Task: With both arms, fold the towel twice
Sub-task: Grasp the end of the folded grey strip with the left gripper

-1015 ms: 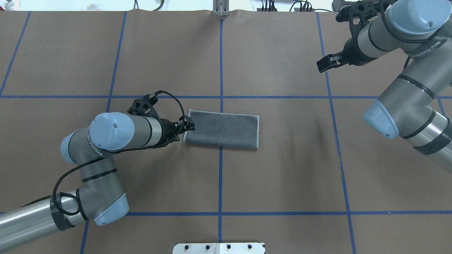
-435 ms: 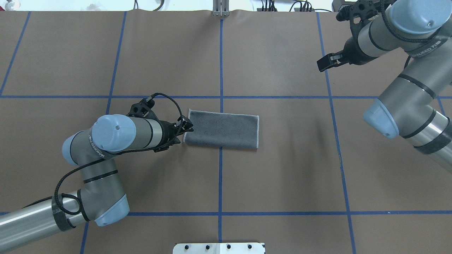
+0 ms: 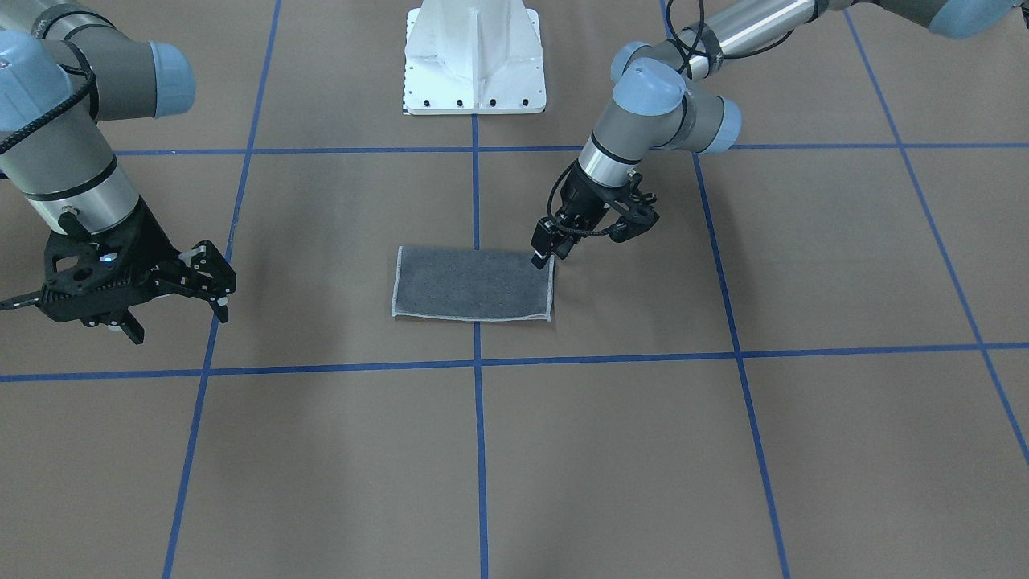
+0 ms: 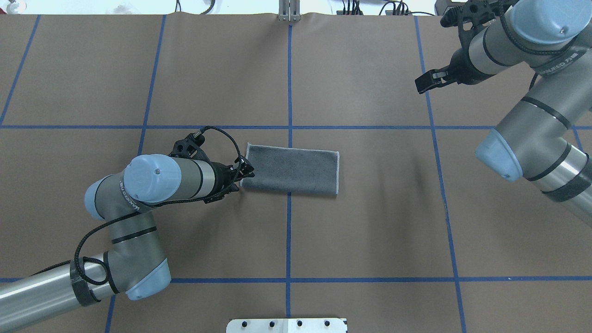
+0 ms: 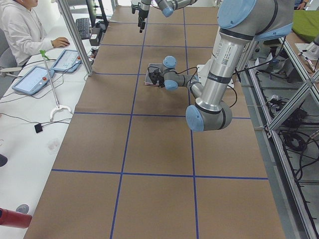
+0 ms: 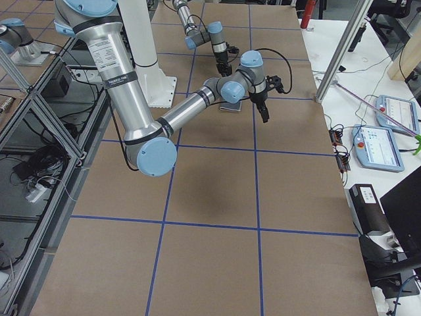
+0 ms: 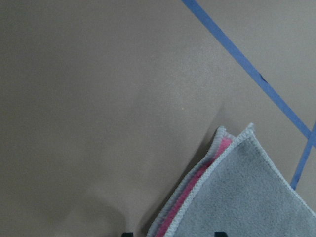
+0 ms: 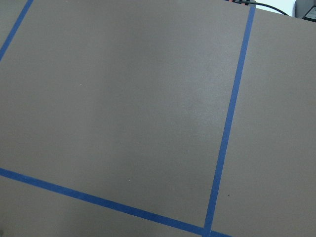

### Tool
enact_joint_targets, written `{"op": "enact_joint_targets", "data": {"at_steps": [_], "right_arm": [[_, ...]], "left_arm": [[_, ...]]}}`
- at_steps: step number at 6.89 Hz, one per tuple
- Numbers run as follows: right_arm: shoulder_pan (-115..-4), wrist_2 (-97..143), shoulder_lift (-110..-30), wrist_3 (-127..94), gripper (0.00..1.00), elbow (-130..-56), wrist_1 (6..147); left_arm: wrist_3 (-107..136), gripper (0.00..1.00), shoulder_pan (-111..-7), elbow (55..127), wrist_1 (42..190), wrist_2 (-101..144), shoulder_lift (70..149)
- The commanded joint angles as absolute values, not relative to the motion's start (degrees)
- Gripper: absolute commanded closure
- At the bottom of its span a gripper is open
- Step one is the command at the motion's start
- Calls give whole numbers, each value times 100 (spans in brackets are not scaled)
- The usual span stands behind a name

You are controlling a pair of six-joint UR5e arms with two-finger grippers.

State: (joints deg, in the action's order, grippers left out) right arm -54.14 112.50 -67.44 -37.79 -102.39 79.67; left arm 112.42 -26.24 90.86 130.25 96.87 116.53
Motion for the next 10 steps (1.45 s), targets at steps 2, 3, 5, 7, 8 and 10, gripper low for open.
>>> {"op": "enact_joint_targets", "data": {"at_steps": [2,3,5,7,8,10], "right_arm": [[-5414,11250,-6741,-3779,0,-10239,7972],[-5414,11250,-6741,-3779,0,-10239,7972],[-5414,11250,-6741,-3779,0,-10239,7963],[-5414,11250,-6733,-3779,0,-10239,7963],[-5414,11250,-6732,-3779,0,-10239,7963],[-5414,11250,-6715,-3779,0,-10239,7963]], "left_arm": [[11259,48,-2593,9070,13025,9659,11637],[11259,48,-2593,9070,13025,9659,11637],[11259,58,-2593,9070,13025,9659,11637],[11250,72,-2593,9079,13025,9659,11637],[11250,72,-2593,9088,13025,9659,11637],[11224,72,-2593,9088,13025,9659,11646]]}}
